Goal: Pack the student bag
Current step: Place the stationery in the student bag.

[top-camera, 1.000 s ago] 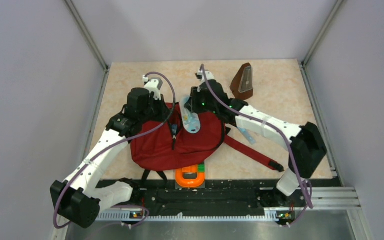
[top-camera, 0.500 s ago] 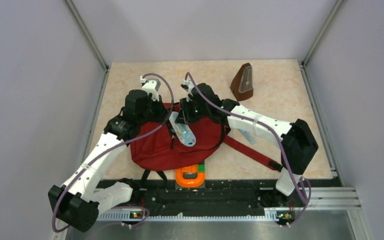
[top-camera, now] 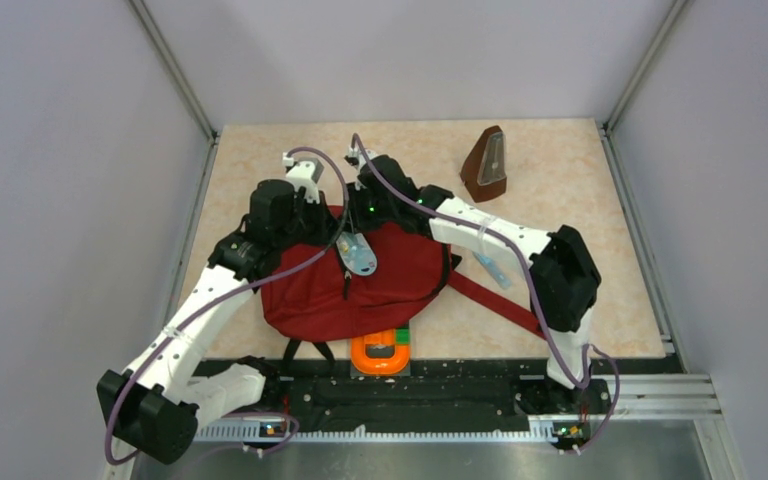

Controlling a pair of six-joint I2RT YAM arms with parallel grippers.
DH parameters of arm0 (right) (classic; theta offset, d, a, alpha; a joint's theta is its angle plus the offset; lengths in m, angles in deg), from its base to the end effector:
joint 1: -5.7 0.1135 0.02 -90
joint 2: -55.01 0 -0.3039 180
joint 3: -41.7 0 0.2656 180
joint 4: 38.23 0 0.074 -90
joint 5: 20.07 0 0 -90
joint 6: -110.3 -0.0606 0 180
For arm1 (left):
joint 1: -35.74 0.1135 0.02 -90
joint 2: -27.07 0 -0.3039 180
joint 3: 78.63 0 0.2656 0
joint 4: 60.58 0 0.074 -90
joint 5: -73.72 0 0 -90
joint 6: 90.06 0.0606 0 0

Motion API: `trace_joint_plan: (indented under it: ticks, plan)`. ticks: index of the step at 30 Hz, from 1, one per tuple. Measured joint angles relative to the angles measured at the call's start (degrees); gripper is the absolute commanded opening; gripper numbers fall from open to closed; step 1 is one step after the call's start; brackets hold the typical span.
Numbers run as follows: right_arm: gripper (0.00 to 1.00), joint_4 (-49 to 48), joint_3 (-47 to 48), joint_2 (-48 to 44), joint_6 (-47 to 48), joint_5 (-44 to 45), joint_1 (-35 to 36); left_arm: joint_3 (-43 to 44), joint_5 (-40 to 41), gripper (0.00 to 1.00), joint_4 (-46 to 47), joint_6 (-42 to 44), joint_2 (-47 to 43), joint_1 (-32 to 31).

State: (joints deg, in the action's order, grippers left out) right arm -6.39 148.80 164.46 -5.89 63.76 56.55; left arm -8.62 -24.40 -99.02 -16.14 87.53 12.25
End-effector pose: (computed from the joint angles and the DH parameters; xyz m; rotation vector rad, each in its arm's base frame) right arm 0.3091 0.3900 0.3137 -0.5556 2.2342 0.8560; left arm 0.2253 -0.1073 0.3572 0.2254 2.1075 -0.5646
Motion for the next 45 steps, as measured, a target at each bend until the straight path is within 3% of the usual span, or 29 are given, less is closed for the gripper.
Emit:
trace_joint_plan:
  ticks: [12,23,26,29,35,45]
  plan:
    - [0.0,-6.5,-1.1,1.4,-7.6,11.2,2.4,-0.4,0.3,0.0,1.4,0.0,0.1,0.9]
    - [0.0,-11.4,1.6,5.9,-4.9,23.2,5.5,-0.4,6.8,0.0,0.4,0.6,0.1,1.4]
    - [0.0,-15.1,1.7,7.5,-4.9,26.7,6.7,-2.8,11.1,0.08,2.0,-1.3,-1.2,1.3]
    - [0.11,-16.4,1.6,7.8,-5.0,26.7,7.1,-7.6,14.4,0.15,4.3,-2.8,-5.3,1.1]
    - [0.53,-18.6,0.1,7.9,-5.0,26.6,6.1,-12.8,19.1,0.33,3.8,-4.5,-12.5,-0.2]
    - [0.73,-16.7,-1.7,6.7,-3.0,21.8,5.2,-16.9,18.8,0.54,4.2,-7.6,-14.1,-0.2]
